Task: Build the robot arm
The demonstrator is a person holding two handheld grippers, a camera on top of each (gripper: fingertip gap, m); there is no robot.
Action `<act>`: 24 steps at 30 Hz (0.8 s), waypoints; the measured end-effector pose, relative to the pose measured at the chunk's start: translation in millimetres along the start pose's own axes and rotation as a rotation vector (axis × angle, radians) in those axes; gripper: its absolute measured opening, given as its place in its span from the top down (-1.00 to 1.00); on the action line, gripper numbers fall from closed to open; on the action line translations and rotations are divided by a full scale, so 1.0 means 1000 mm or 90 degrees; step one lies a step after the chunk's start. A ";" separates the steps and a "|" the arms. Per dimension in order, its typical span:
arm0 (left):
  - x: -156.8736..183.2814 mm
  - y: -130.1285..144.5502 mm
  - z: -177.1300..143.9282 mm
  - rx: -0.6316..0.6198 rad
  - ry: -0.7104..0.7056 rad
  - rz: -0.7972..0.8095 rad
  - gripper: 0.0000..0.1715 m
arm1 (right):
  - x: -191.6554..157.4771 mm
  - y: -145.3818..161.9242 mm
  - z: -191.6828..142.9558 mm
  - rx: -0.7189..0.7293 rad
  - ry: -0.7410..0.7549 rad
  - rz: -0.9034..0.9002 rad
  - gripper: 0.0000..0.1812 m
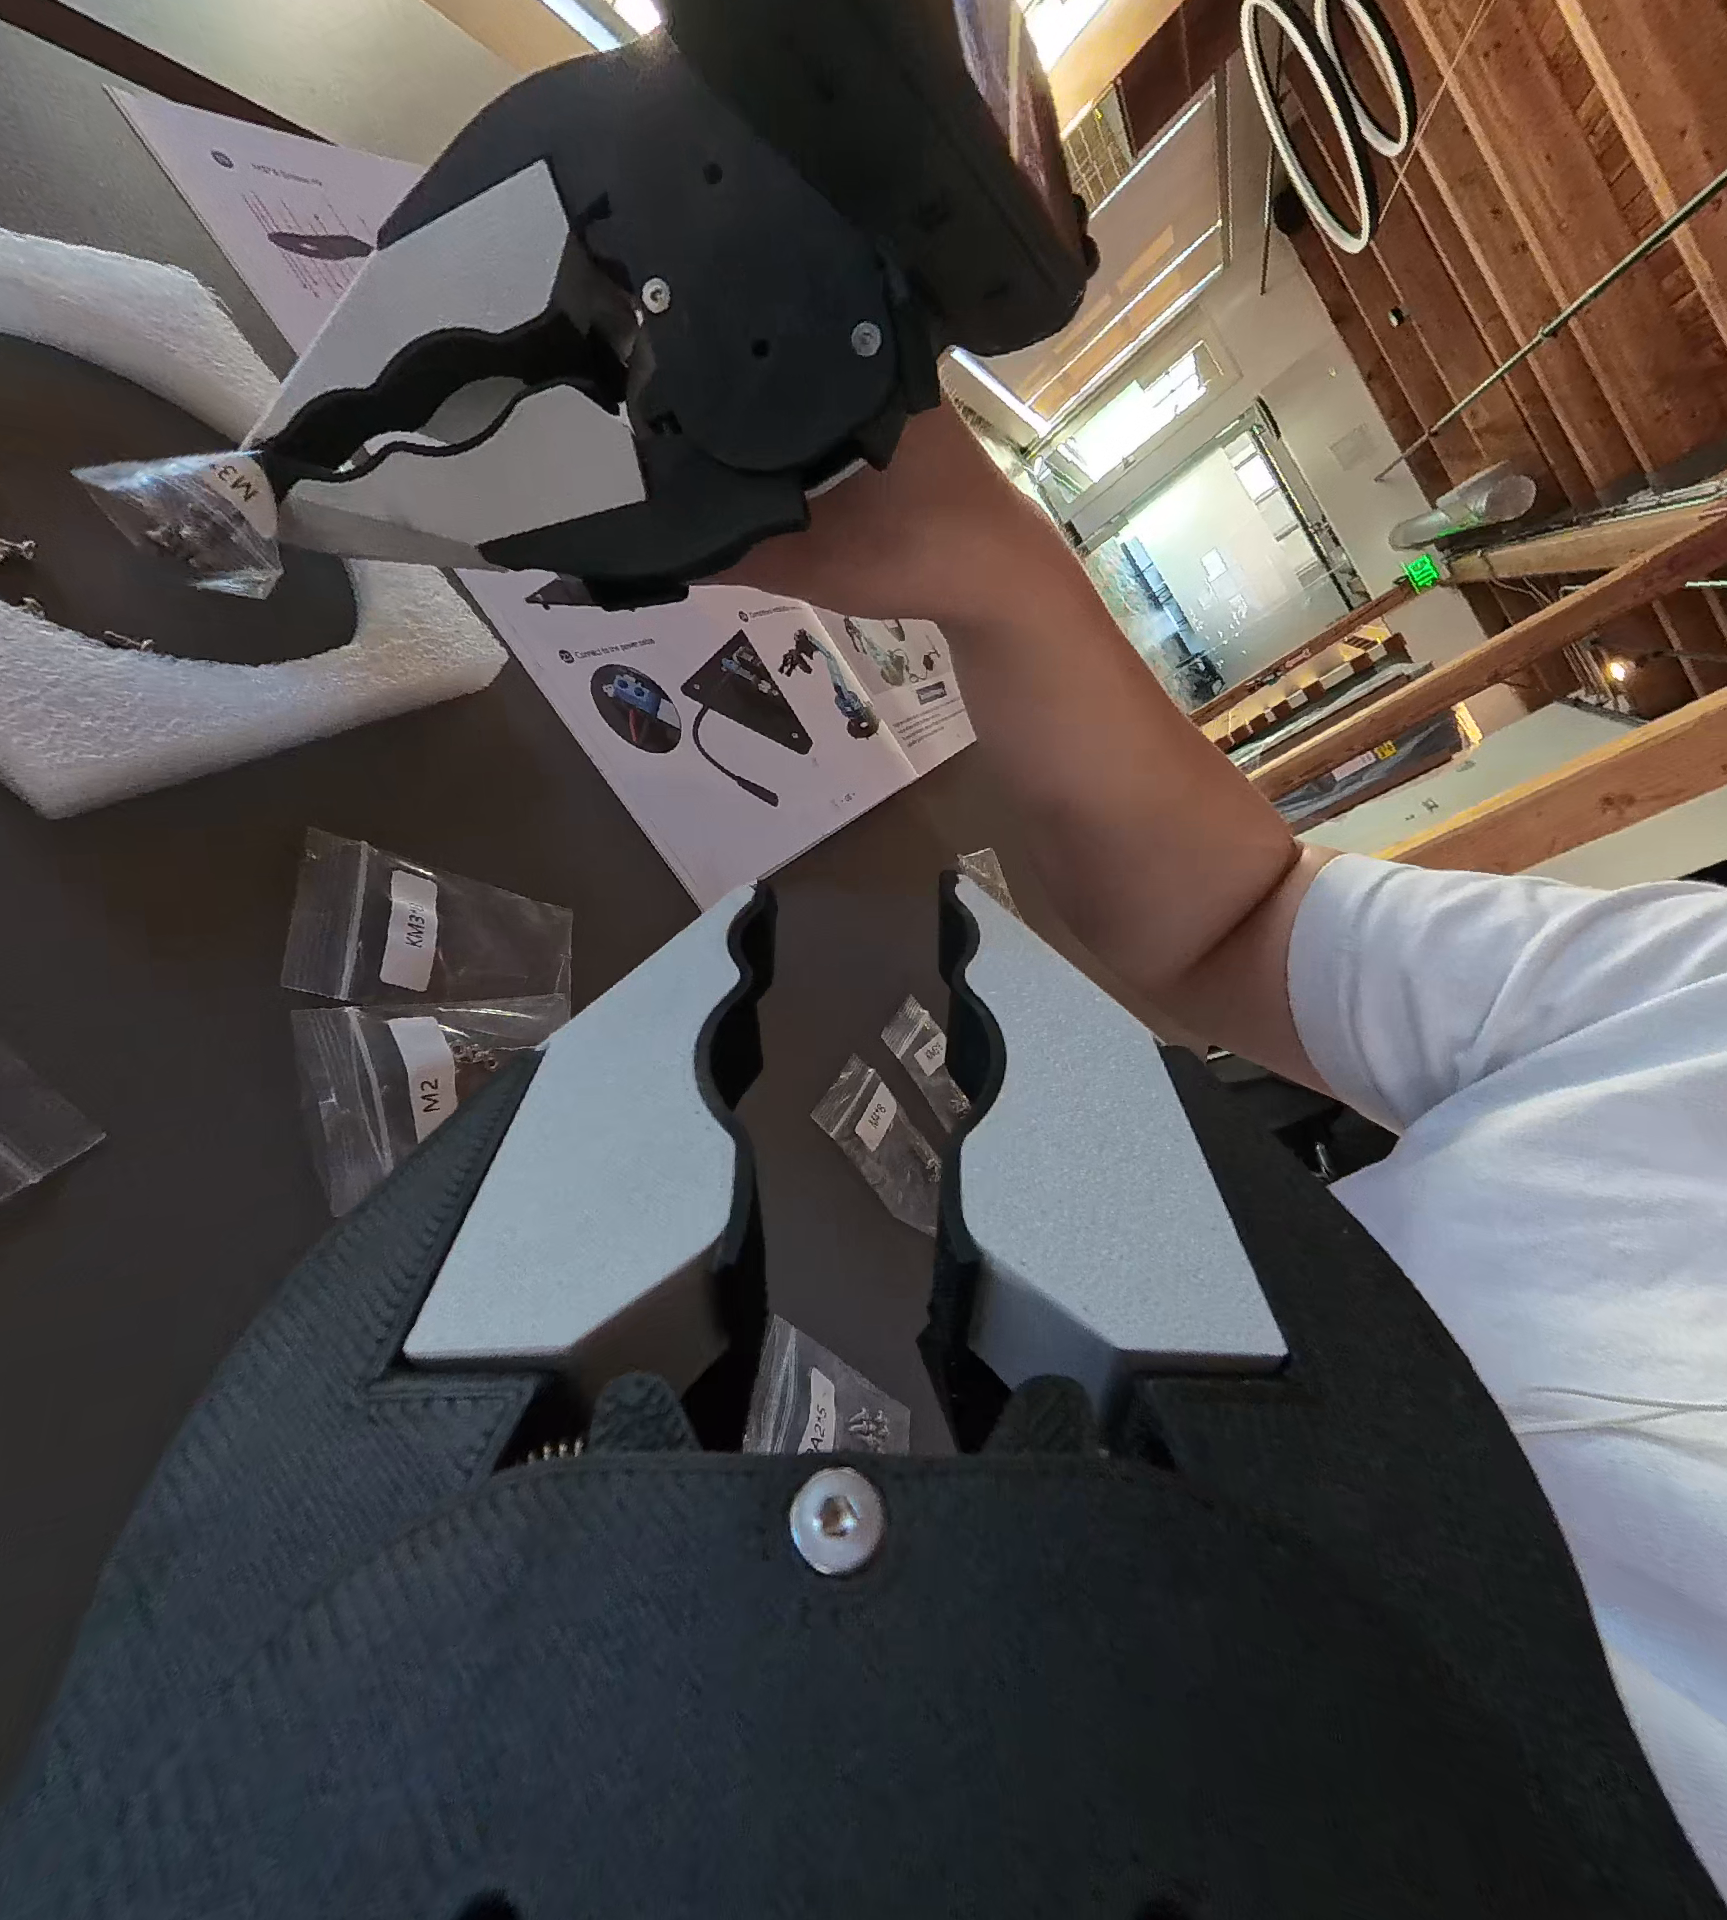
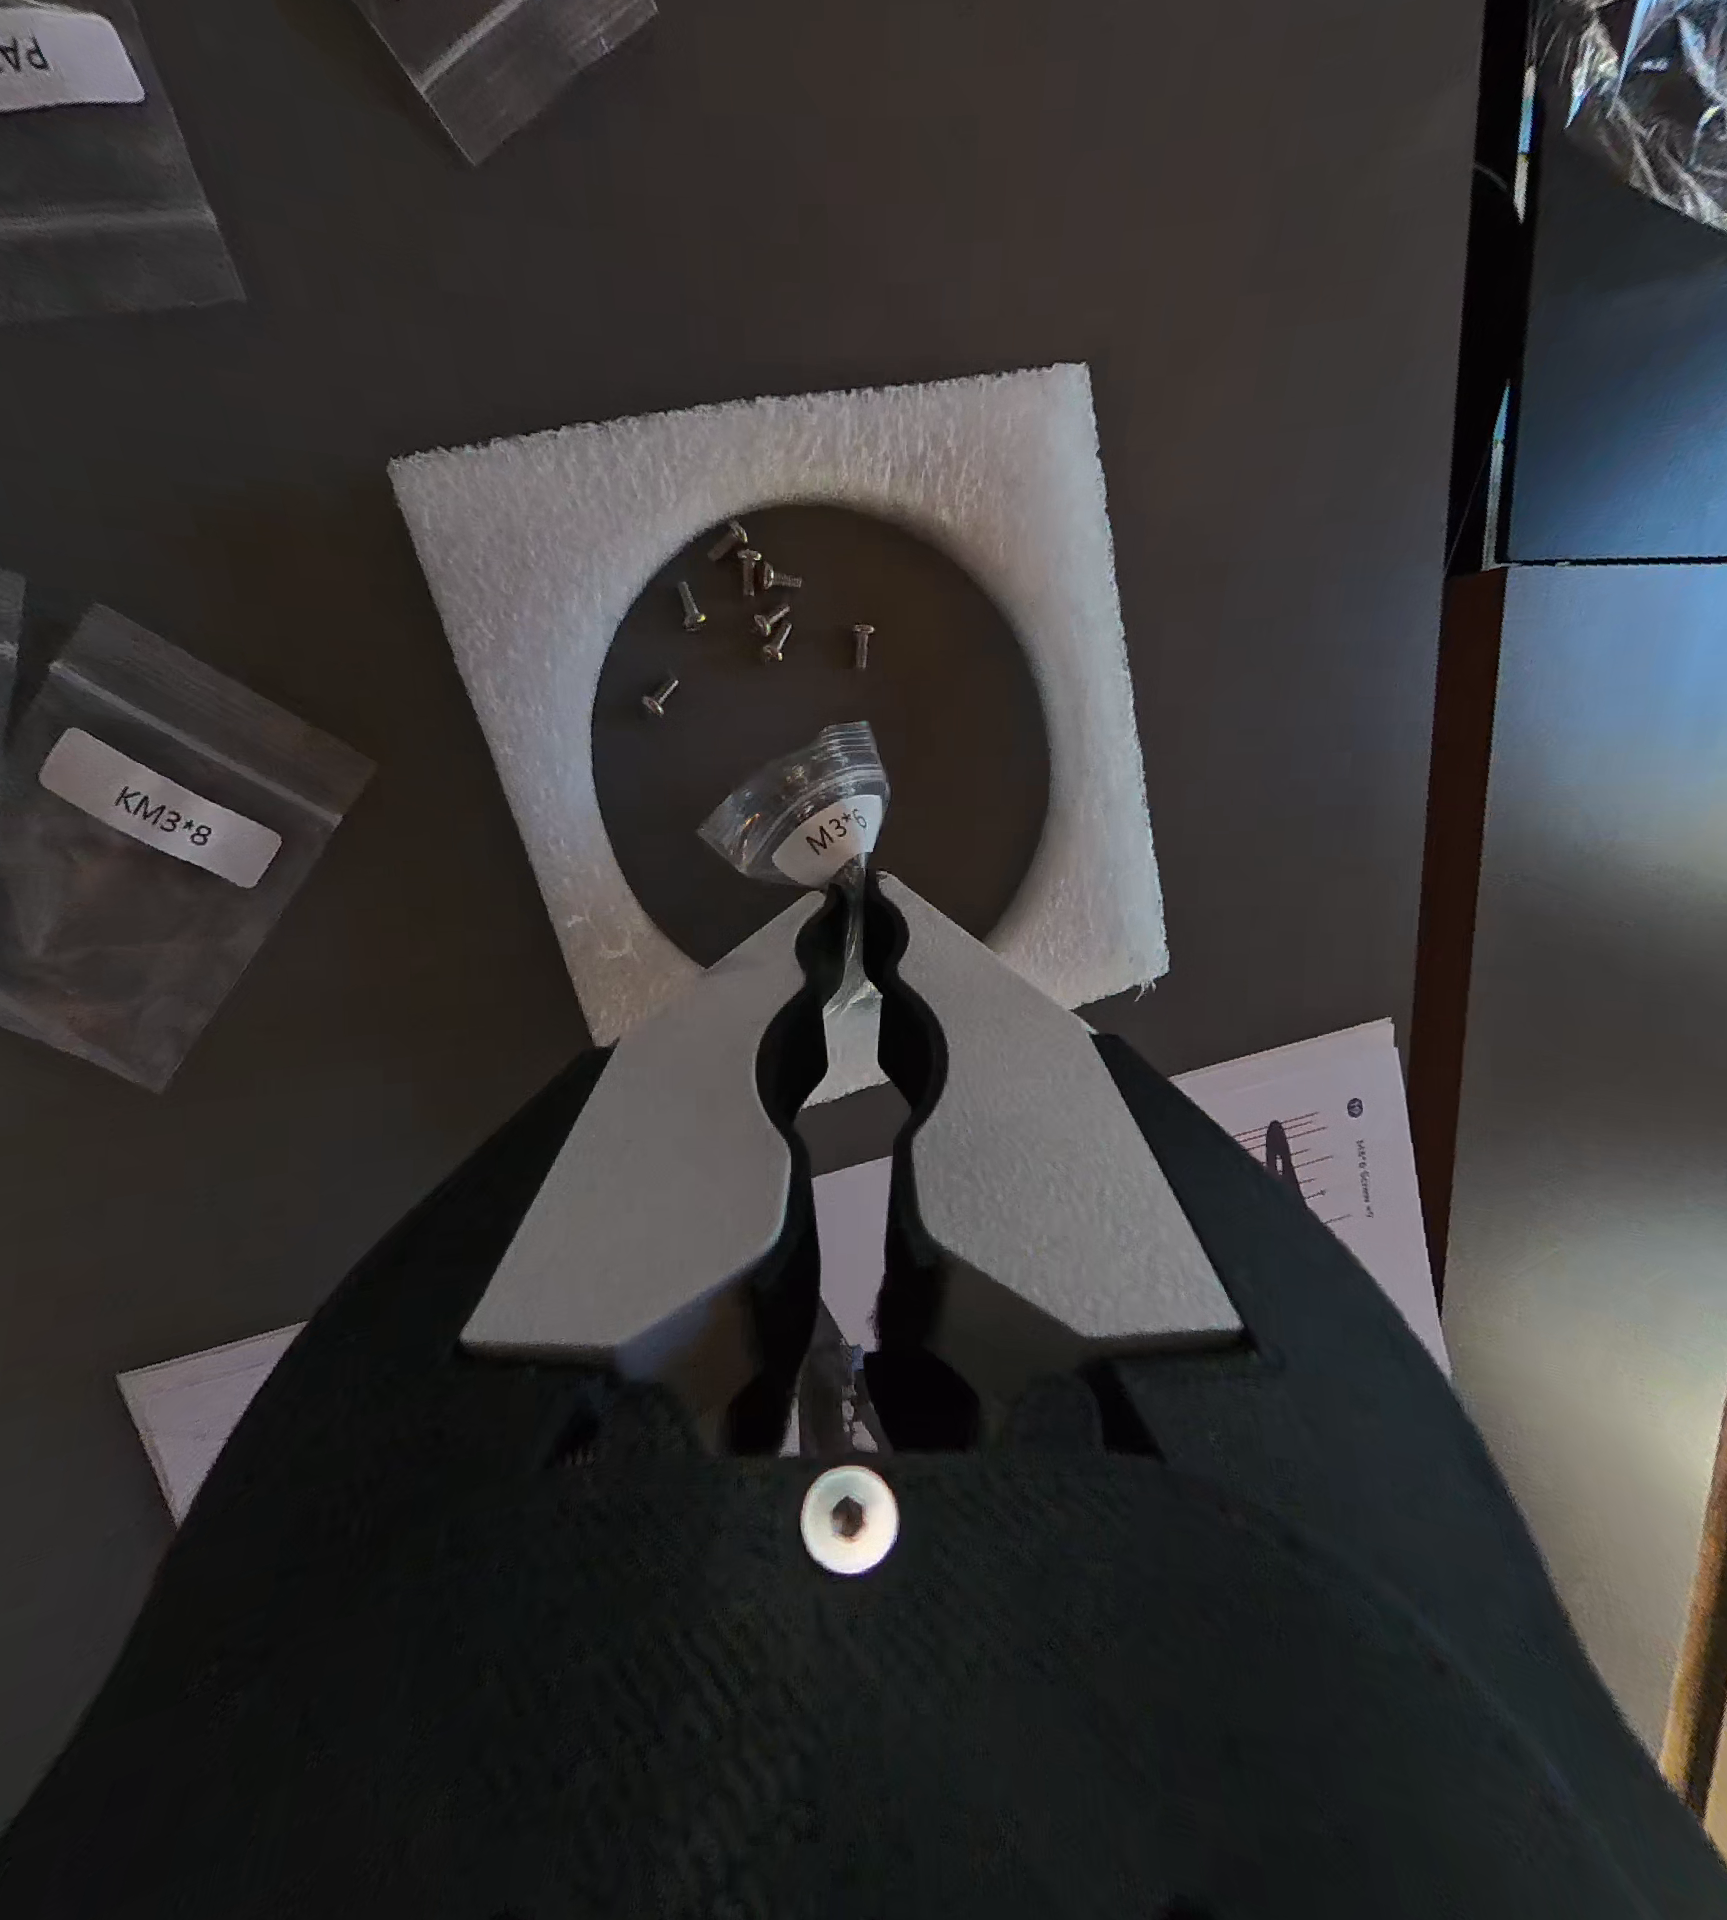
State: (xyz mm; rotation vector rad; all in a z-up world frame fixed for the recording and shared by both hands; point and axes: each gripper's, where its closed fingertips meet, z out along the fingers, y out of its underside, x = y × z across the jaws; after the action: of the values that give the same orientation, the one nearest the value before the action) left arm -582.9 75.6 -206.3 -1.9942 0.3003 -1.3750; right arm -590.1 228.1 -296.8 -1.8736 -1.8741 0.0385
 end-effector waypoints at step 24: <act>0.002 0.001 0.001 -0.002 0.004 0.001 0.65 | 0.004 -0.001 0.002 -0.020 0.013 -0.014 0.99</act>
State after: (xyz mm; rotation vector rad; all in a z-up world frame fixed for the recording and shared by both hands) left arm -581.4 74.3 -205.7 -1.9925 0.3078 -1.3803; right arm -591.1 232.1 -297.2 -1.8678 -1.8913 -0.0168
